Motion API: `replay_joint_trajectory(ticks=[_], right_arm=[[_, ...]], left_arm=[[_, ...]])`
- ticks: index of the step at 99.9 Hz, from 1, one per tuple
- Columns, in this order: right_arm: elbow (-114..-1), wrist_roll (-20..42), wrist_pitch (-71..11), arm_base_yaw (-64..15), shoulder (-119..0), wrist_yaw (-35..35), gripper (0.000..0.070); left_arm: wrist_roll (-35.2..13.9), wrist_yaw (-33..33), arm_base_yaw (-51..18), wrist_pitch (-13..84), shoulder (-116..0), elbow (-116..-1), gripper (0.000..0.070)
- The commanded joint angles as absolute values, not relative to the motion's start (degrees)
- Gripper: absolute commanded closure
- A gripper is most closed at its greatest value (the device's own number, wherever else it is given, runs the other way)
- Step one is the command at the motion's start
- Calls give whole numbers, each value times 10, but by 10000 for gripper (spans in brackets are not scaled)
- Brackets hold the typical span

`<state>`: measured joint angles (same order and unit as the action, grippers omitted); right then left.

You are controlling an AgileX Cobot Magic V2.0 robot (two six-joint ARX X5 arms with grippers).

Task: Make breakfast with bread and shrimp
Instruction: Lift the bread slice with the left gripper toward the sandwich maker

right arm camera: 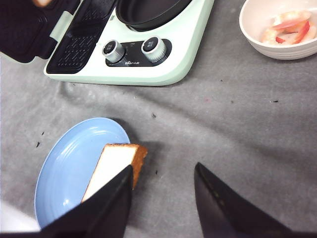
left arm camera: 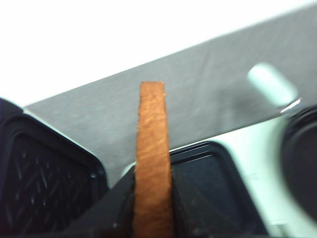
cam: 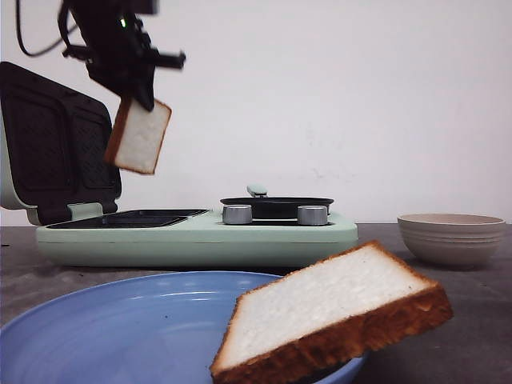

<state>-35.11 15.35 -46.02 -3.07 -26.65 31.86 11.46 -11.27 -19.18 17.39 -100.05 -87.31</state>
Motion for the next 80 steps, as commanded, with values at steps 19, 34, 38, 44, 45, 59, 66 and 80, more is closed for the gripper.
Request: replay_joint_trajectory(ticks=[19,34,38,44,45,59,66,80], right_arm=[[-357,146,-455,-33,-268,315,459],[-357,146,-455,-37,-268,315,459],[-357,146,-455,-39,-268,315,459],[-357,146,-455,-41,-268,315,459],[-357,146,-455,-41,-268,315,459],[-357,146,-455,-45,-268,314,459],[-357,145,-455,-45,-268,314,459],[-357,145,-455,-45,-268,314,459]], left_arm=[[204,-153,-198,136,-1051,-889,697],[230,-169,-203,110,-1074,-889,697],[230,-169,-204,110,-1079,-889,697],[234,-170,-204,107,-1087,-889,697],[234,-170,-204,107,-1088,-889,697],[243,-182,-208,93,-1098,-889,697],[253,-187,-211,87,-1103,-889,697],[263,-191,-213,84,-1110,-889,697]])
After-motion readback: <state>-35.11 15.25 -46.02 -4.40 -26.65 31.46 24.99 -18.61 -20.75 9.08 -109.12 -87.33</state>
